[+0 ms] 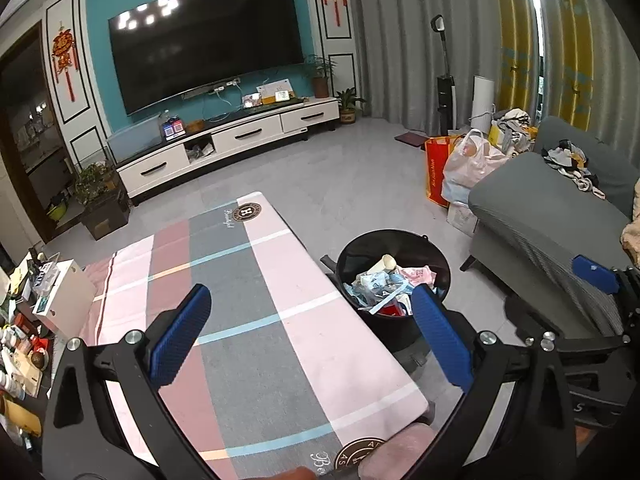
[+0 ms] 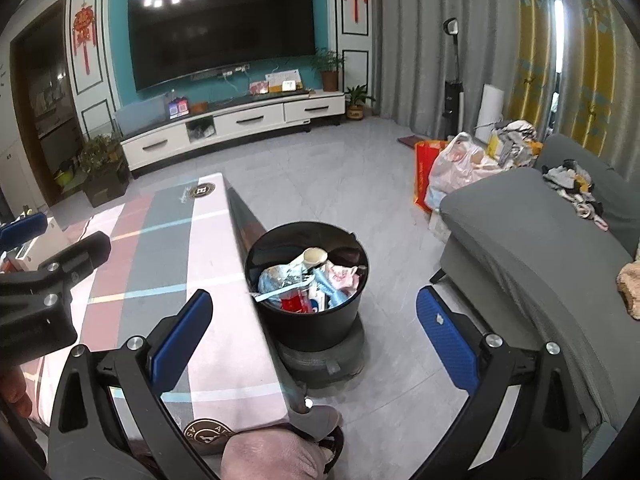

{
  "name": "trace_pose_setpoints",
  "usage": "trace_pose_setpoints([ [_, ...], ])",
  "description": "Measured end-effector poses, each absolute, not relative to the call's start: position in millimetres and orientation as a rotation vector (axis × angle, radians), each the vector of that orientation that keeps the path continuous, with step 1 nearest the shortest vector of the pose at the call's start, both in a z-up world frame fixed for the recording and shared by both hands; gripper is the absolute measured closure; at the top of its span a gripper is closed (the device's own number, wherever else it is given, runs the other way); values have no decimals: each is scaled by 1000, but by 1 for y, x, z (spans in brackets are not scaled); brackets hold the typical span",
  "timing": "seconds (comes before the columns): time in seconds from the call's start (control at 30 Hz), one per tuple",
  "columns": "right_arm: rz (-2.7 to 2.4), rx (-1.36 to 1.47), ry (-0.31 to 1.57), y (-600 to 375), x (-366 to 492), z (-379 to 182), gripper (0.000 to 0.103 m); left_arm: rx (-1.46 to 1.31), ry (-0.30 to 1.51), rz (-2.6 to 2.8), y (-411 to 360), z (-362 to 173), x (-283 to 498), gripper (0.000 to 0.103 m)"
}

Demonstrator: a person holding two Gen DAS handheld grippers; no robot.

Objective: Collect trash

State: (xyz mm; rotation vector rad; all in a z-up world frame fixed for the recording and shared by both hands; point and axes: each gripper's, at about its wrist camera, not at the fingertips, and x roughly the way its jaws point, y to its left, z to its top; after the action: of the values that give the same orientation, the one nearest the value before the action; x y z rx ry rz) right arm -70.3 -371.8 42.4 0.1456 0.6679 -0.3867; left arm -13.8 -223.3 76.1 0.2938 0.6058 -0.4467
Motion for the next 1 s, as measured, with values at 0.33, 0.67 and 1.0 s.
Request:
trace_pose_setpoints([
  [0.33,-393,147,706,-370,-68,28,3,307,653,-428,-219,57,-15,3],
  [0.67,-385,128,714,-364,-66,25,3,309,663,-412,-219,50,-12,3],
  [1.0,-395,133,713,-368,-66,23,3,310,660,-400,-218,49,-10,3],
])
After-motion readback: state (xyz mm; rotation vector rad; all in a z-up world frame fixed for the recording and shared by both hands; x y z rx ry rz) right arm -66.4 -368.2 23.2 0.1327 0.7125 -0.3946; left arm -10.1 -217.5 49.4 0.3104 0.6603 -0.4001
